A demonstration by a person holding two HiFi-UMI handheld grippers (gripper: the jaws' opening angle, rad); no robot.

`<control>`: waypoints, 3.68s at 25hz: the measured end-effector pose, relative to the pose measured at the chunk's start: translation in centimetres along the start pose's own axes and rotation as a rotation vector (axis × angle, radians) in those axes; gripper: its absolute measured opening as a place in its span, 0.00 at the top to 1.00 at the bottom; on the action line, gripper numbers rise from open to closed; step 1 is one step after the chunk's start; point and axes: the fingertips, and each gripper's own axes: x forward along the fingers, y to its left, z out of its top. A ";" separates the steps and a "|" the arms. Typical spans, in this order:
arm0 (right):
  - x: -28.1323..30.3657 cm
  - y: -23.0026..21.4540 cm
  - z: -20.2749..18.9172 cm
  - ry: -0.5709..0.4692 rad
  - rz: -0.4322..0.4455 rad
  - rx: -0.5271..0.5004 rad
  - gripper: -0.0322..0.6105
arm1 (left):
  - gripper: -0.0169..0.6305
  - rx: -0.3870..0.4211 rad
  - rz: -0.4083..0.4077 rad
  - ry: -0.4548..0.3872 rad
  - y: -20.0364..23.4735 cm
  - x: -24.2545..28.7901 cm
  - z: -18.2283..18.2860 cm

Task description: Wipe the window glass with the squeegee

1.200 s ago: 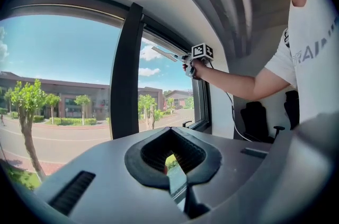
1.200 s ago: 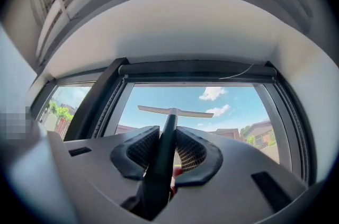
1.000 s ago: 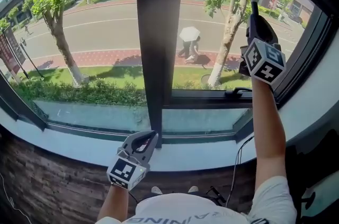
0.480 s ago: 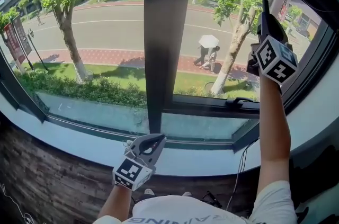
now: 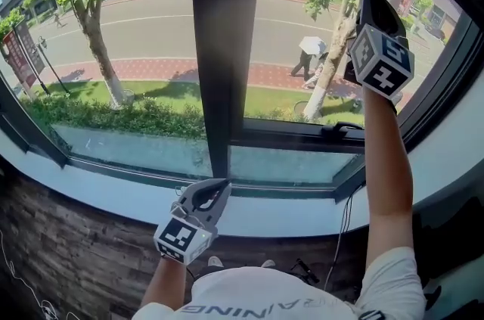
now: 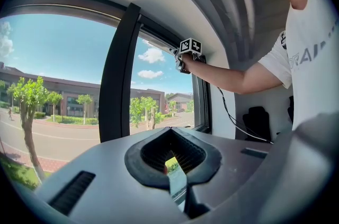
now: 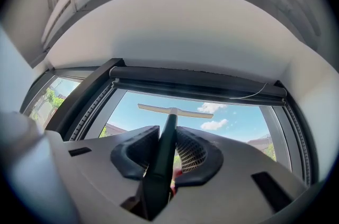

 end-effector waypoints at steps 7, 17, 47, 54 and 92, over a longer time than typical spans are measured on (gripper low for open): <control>-2.5 0.7 -3.5 0.023 -0.009 0.009 0.79 | 0.95 -0.008 0.009 0.003 0.2 0.2 0.0; -6.5 1.8 -8.6 0.080 -0.015 0.030 0.79 | 0.95 0.003 0.013 0.006 0.1 0.1 1.1; -16.5 5.1 -21.6 0.312 0.023 0.062 0.79 | 0.95 -0.027 0.021 0.022 -0.4 0.6 0.3; -18.3 5.6 -24.3 0.360 0.043 0.038 0.79 | 0.95 -0.029 0.018 0.030 -0.5 1.3 0.0; -29.6 6.3 -41.5 0.743 0.089 0.110 0.79 | 0.95 -0.112 0.063 0.093 -0.9 1.0 -3.6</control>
